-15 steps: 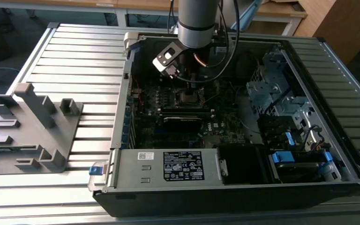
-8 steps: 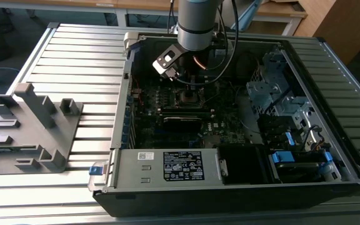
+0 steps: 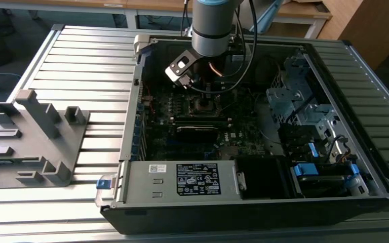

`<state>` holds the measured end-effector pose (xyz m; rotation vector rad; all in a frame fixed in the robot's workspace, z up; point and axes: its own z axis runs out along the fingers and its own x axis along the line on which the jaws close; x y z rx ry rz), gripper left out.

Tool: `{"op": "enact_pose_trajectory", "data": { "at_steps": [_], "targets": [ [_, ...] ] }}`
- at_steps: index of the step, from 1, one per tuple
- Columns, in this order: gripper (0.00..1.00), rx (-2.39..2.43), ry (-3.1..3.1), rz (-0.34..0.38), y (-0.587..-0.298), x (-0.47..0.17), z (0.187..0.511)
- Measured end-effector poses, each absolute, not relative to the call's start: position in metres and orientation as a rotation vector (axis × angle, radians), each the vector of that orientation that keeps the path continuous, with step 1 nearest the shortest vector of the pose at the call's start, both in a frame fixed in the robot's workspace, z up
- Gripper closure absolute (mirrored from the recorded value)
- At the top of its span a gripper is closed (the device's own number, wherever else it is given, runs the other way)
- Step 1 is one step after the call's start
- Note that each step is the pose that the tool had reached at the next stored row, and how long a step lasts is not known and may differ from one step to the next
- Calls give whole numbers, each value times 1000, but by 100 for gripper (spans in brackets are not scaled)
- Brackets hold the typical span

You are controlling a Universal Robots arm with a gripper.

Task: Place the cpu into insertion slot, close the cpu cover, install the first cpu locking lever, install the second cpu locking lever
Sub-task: 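Place the cpu into insertion slot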

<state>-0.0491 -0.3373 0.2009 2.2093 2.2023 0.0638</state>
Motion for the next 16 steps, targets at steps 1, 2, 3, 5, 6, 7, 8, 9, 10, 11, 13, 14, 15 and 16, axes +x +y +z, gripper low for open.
{"op": "enact_pose_trajectory", "data": {
  "at_steps": [1, 2, 3, 5, 6, 7, 8, 9, 10, 11, 13, 14, 15, 16],
  "targets": [
    [90, 2209, 2202, 63, -337, -49, 201],
    [90, 2209, 2203, 64, -337, -49, 200],
    [90, 2209, 2203, 63, -337, -49, 200],
    [90, 2209, 2203, 62, -337, -49, 199],
    [90, 2209, 2202, 62, -338, -49, 198],
    [90, 2209, 2203, 62, -337, -49, 198],
    [90, 2209, 2203, 63, -337, -49, 198],
    [90, 2209, 2203, 63, -337, -49, 198],
    [90, 2209, 2203, 64, -337, -49, 198],
    [90, 2209, 2203, 63, -337, -49, 198],
    [90, 2209, 2203, 63, -337, -49, 197],
    [90, 2209, 2203, 63, -337, -49, 197],
    [90, 2209, 2203, 63, -337, -49, 197],
    [90, 2209, 2203, 63, -337, -49, 197]
  ]
}}
